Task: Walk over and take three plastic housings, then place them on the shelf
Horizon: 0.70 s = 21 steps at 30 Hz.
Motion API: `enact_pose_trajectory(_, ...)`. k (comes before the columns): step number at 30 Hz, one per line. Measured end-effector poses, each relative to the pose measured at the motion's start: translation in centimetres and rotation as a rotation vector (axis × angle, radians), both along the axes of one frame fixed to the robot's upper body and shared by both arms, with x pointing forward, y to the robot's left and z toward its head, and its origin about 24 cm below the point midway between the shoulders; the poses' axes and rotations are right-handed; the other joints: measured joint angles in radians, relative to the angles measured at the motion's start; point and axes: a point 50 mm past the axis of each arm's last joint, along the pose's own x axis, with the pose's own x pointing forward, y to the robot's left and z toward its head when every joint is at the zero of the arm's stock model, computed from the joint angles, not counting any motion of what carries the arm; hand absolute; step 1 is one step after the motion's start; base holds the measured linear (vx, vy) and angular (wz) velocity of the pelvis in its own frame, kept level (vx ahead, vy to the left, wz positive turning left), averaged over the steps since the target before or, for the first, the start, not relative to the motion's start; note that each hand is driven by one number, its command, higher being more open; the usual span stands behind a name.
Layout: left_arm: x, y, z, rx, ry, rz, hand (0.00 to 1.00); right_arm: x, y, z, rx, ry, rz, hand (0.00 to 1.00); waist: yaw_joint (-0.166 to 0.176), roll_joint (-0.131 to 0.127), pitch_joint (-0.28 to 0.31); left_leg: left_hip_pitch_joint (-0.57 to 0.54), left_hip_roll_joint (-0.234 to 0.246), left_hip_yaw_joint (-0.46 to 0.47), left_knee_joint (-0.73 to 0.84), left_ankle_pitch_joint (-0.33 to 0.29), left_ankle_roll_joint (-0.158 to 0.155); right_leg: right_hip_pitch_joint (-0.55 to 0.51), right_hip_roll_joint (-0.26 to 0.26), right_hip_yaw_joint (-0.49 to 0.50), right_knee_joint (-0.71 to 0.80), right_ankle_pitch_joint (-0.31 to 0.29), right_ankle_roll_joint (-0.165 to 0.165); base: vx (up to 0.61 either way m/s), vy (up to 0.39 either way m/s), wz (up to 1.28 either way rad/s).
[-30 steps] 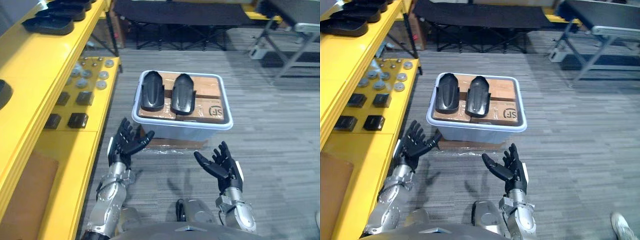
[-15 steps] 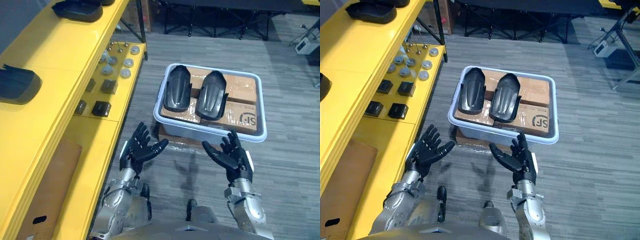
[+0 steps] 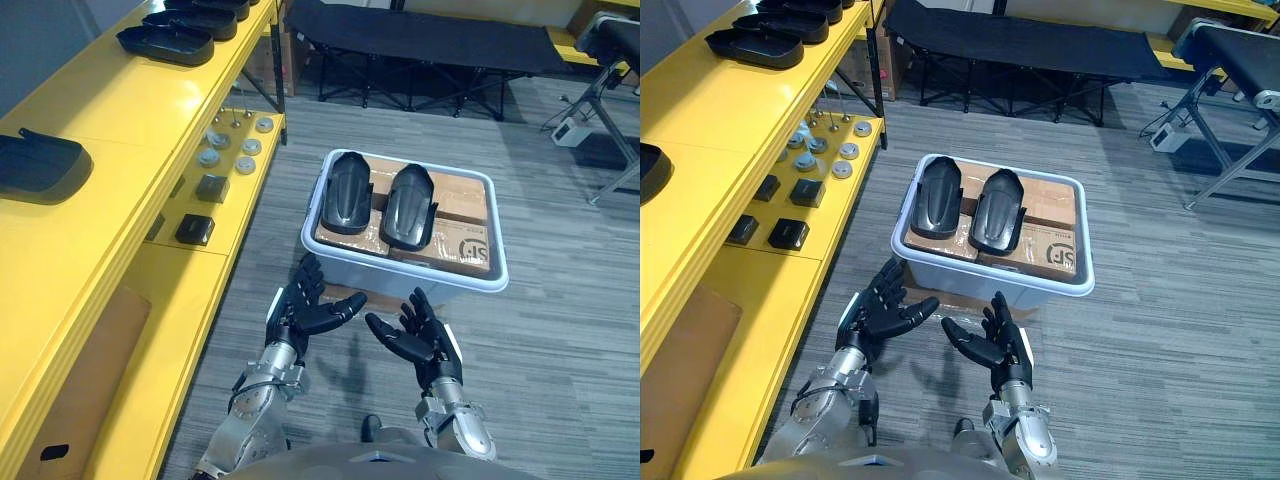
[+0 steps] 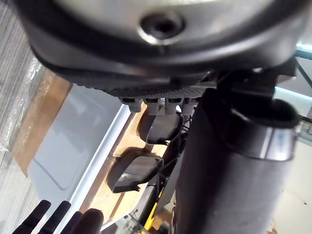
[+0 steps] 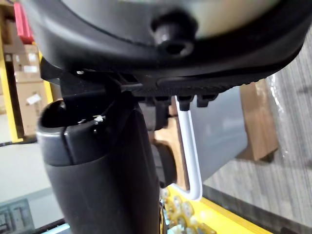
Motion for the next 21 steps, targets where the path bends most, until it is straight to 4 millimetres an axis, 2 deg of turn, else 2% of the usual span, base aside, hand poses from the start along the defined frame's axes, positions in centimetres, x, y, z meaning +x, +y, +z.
enact_pose_trajectory(4, 0.3, 0.6, 0.1, 0.006, -0.006, 0.026, 1.0, 0.0, -0.4, 0.0, -0.007, -0.003, -0.016, 1.0, -0.005, 0.001, 0.0, 0.0, 0.001, 0.004, -0.001, -0.004, 0.005, -0.001, 0.008, -0.002, 0.0, -0.002, -0.003, 0.0, 0.0, 0.0)
enact_pose_trajectory(8, 0.9, 2.4, 0.3, 0.018, -0.024, 0.097, 1.0, 0.3, -1.8, 0.3, -0.015, -0.018, -0.107, 1.0, -0.025, 0.007, -0.003, 0.001, -0.006, -0.006, -0.001, 0.007, 0.007, 0.003, 0.008, -0.026, 0.01, -0.008, -0.011, 0.0, -0.002, 0.08)
enact_pose_trajectory(12, 1.7, 4.4, 0.7, 0.024, -0.048, 0.201, 1.0, 0.5, -3.3, 0.5, -0.034, -0.032, -0.183, 1.0, -0.028, 0.018, -0.009, 0.015, -0.005, -0.006, -0.001, 0.013, 0.007, 0.012, 0.008, -0.026, 0.021, -0.013, -0.017, 0.0, -0.003, 0.01)
enact_pose_trajectory(16, 1.7, 5.2, 0.4, 0.02, -0.046, 0.255, 1.0, 0.7, -3.6, 0.7, -0.027, -0.047, -0.185, 1.0, -0.025, 0.036, -0.02, 0.022, -0.002, -0.006, 0.006, 0.006, -0.001, 0.012, 0.009, -0.027, 0.04, -0.021, -0.022, -0.02, -0.001, 0.0)
enact_pose_trajectory(20, 1.8, 5.0, 0.6, 0.002, -0.062, 0.254, 1.0, 1.7, -2.8, 1.1, -0.012, -0.074, -0.145, 1.0, -0.016, 0.03, -0.012, -0.038, 0.0, -0.006, 0.197, -0.093, 0.005, 0.007, -0.004, -0.023, 0.09, -0.052, -0.032, -0.1, 0.012, -0.02)
enact_pose_trajectory(21, 1.9, 4.8, 0.9, -0.014, -0.078, 0.249, 1.0, 2.0, -2.7, 1.3, -0.01, -0.084, -0.139, 1.0, -0.014, 0.015, -0.003, -0.063, 0.0, 0.004, 0.26, -0.124, 0.015, -0.001, -0.014, -0.024, 0.113, -0.07, -0.027, -0.13, 0.076, 0.06)
